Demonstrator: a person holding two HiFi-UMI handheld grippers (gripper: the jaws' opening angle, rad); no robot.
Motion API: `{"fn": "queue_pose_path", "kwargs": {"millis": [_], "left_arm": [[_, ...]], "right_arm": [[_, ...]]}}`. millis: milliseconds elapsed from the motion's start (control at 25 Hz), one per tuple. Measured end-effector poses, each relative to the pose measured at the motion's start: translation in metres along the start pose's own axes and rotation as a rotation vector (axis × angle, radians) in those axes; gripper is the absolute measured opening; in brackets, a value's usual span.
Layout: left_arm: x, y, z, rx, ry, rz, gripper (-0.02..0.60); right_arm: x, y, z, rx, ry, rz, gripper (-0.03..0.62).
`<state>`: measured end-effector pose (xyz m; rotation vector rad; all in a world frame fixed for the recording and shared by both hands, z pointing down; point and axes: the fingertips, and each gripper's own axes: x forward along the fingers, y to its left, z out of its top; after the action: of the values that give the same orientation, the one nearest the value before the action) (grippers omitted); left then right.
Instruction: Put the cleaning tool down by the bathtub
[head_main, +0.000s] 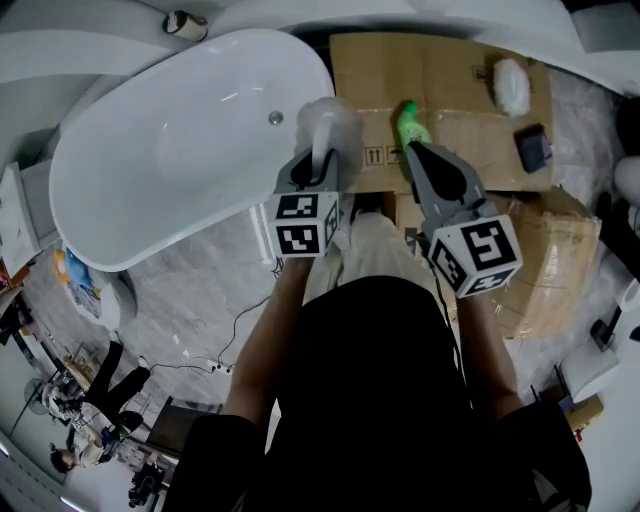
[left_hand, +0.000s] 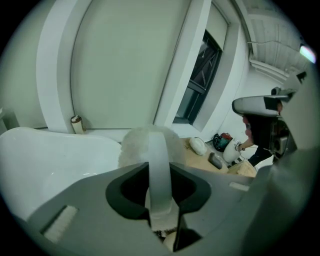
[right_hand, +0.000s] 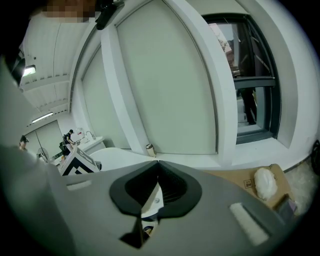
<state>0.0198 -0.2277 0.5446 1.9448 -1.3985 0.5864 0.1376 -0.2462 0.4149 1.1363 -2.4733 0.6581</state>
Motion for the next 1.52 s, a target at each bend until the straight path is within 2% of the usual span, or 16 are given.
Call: {"fn": "queue_pose_path", "kwargs": {"millis": [880, 1240, 1520], "left_arm": [[0.127, 0.002, -0.047, -0.021, 0.131, 0.007, 0.086], [0.176, -0.003, -0.059, 0.010, 0.174, 0.000, 0.086], [0.203, 0.000, -0.069, -0.010, 0.198, 0.016, 0.086]], "right_arm": [[0.031, -0.054, -0.045, 0.108, 0.042, -0.076, 0.008], [0.051, -0.068, -0.061, 0.132, 0.056, -0.068, 0.008], [0.064, -0.071, -0.071, 0.139, 0.079, -0.062, 0.008]]}}
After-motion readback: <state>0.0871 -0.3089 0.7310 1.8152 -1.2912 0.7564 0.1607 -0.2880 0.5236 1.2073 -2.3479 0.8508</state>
